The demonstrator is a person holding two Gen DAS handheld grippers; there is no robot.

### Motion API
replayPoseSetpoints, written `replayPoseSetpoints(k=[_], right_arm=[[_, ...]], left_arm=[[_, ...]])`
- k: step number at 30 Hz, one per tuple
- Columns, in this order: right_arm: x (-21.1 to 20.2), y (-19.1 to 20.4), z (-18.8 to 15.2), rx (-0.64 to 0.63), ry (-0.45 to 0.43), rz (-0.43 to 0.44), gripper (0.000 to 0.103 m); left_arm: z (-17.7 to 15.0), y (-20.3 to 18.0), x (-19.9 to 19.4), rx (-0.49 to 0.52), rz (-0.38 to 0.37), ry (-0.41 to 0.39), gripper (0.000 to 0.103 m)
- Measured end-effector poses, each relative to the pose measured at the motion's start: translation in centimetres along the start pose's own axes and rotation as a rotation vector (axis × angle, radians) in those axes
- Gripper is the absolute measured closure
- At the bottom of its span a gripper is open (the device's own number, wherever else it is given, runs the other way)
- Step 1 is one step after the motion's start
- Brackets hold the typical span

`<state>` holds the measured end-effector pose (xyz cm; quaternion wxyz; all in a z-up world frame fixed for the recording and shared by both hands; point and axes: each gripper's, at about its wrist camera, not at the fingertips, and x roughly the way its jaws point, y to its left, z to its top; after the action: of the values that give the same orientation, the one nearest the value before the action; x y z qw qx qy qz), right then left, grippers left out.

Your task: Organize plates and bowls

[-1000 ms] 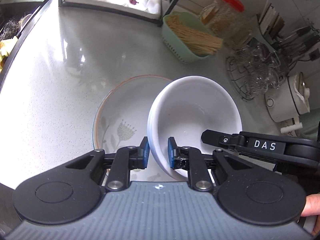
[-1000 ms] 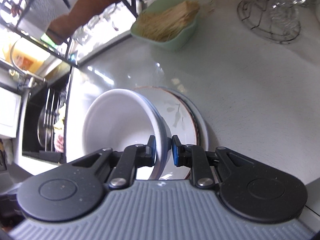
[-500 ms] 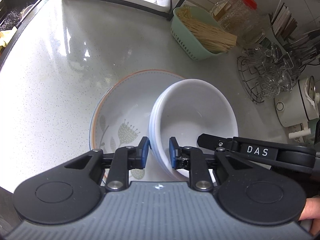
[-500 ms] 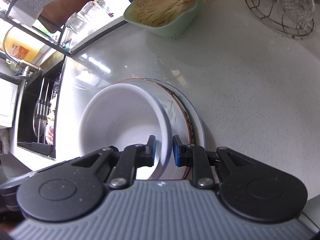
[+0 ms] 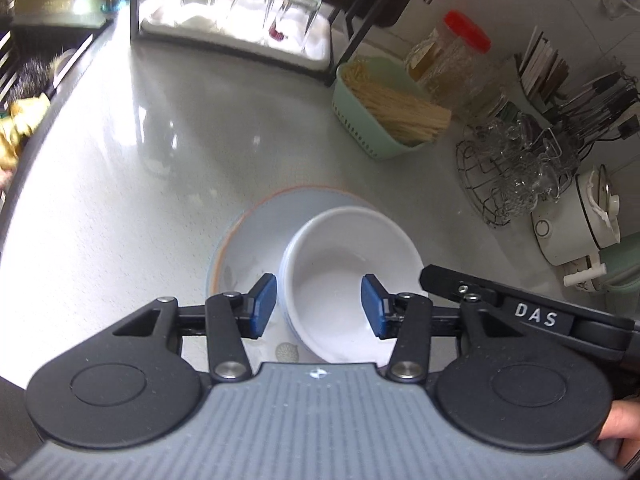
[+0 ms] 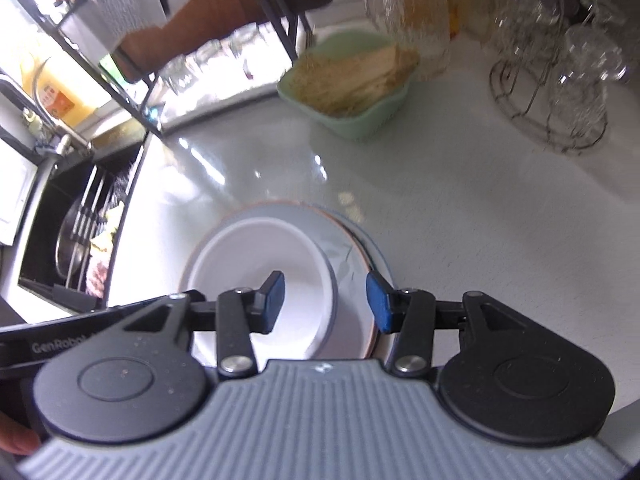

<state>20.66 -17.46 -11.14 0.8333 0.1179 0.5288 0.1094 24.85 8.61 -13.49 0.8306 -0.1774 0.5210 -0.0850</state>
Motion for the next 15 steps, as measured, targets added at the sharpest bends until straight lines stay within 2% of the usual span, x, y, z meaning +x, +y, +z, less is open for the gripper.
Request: replayPoseSetpoints(k=[15], right_arm=[[-11.1,1.9,1.4,0.019,-0.288,0.028,0.055]], left_arm=[[1.9,-2.4,-11.6,0.193,0.021,-0.223,0.05]])
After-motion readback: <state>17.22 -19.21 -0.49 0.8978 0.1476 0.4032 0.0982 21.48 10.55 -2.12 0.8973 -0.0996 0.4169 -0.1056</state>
